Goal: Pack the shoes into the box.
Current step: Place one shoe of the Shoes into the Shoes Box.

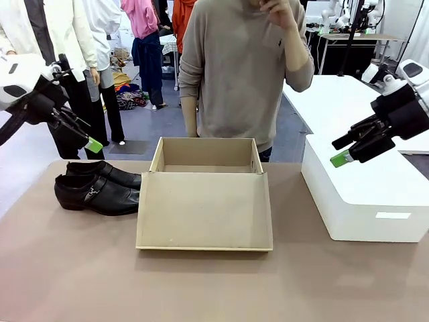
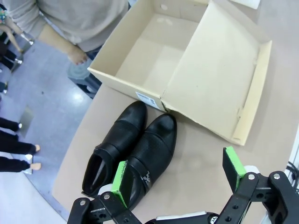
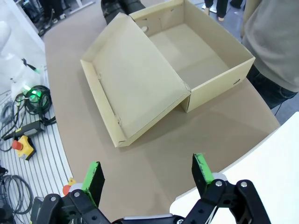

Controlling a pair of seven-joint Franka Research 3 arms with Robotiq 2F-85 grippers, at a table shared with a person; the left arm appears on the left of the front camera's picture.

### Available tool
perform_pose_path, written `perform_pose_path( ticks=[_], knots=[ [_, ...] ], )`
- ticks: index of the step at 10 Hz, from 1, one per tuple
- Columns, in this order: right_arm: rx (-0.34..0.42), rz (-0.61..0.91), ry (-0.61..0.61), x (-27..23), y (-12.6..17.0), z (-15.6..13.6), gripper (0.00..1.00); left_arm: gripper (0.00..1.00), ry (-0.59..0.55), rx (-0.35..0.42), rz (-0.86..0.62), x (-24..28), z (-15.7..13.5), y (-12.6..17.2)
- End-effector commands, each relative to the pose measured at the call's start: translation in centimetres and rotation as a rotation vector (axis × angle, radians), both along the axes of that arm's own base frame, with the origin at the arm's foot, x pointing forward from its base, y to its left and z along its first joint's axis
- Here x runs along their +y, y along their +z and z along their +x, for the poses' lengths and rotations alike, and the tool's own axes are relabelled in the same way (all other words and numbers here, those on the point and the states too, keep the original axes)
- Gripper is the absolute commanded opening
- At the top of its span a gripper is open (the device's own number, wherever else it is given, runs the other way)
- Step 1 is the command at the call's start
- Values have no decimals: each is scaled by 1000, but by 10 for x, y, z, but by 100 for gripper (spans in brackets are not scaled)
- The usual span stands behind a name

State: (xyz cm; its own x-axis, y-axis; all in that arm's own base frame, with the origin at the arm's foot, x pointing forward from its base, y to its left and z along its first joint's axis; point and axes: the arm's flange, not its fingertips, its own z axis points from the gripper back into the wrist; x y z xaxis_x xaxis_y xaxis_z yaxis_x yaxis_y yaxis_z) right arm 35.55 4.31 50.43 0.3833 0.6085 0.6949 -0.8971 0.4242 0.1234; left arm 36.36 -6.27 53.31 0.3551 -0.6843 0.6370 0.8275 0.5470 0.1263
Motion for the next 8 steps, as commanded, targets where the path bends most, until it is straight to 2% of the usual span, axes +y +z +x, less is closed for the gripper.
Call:
perform_pose_path(
  ticks=[1, 8],
  knots=[
    [-7, 1, 3, 0, 0, 1, 100, 100, -7, -1, 17, -1, 0, -2],
    [-7, 1, 3, 0, 0, 1, 100, 100, -7, -1, 17, -1, 0, -2]
  ],
)
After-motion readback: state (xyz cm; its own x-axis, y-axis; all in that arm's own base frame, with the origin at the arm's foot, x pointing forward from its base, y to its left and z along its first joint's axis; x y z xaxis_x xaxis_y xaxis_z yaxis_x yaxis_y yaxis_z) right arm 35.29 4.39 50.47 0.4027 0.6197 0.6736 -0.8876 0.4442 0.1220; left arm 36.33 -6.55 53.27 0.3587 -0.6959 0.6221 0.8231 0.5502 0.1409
